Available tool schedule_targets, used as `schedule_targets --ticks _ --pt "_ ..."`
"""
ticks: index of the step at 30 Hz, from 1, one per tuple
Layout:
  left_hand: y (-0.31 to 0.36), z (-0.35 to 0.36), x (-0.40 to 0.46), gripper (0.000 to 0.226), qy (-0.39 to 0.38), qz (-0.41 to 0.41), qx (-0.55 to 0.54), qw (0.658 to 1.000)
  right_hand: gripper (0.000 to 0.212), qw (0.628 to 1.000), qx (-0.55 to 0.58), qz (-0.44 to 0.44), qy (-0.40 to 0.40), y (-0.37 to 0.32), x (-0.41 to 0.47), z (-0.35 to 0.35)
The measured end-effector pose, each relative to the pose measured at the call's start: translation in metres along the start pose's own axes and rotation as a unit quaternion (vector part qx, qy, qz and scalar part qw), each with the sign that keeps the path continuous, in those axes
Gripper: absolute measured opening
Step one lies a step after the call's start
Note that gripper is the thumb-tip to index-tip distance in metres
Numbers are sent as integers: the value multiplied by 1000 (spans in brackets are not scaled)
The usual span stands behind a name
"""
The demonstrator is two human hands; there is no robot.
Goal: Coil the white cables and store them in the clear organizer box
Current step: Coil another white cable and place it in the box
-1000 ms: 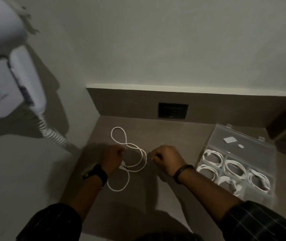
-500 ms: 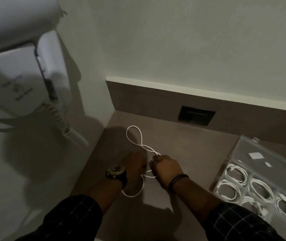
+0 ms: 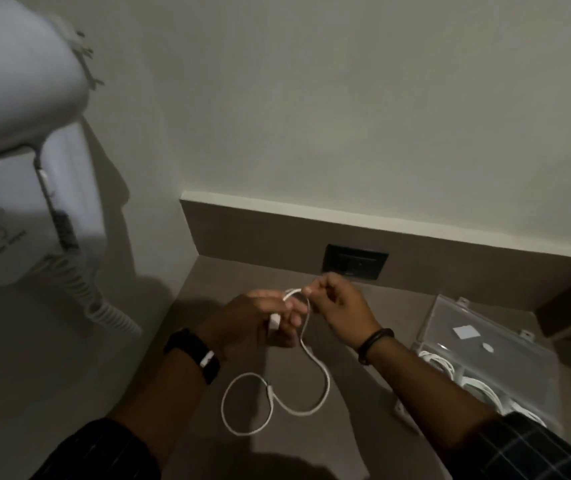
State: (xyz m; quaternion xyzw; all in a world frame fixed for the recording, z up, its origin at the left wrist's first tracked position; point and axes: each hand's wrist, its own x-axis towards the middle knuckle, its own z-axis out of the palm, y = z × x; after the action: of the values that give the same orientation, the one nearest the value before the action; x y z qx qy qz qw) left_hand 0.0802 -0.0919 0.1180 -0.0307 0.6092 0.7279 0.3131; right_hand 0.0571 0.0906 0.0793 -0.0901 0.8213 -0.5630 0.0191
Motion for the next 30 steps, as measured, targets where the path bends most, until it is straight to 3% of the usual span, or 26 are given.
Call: schedule_targets --ticks 3,6,8,11,15,18,20,24,27,30 --pt "43 18 -10 34 -86 100 -183 974 18 992 129 -8 10 -32 -3 -4" --pt "82 32 -10 38 -64 197 -268 941 24 992 123 -2 -4 -50 -15 9" --pt "108 40 -11 39 -27 234 -281 930 22 998 57 -24 -19 -59 -21 13" --pt "135 47 -13 35 55 278 -191 940 22 985 -120 -99 -73 -81 -22 4" --pt "141 54 -17 28 144 315 116 931 20 958 -210 -192 -24 -119 -21 -44" --pt "129 57 -20 26 57 258 229 937 15 956 -209 -205 5 -141 -14 -92" --pt "120 63 -24 33 -7 212 241 947 9 962 -184 -201 3 -153 -9 -117" --pt "113 81 -33 36 -127 163 79 975 4 982 -59 -177 -4 -159 2 -133" --pt "121 97 -38 36 -198 184 -48 962 11 988 73 -137 10 -146 4 -123" --pt "139 108 -38 39 -201 245 -129 940 24 993 70 -91 11 -129 3 -99"
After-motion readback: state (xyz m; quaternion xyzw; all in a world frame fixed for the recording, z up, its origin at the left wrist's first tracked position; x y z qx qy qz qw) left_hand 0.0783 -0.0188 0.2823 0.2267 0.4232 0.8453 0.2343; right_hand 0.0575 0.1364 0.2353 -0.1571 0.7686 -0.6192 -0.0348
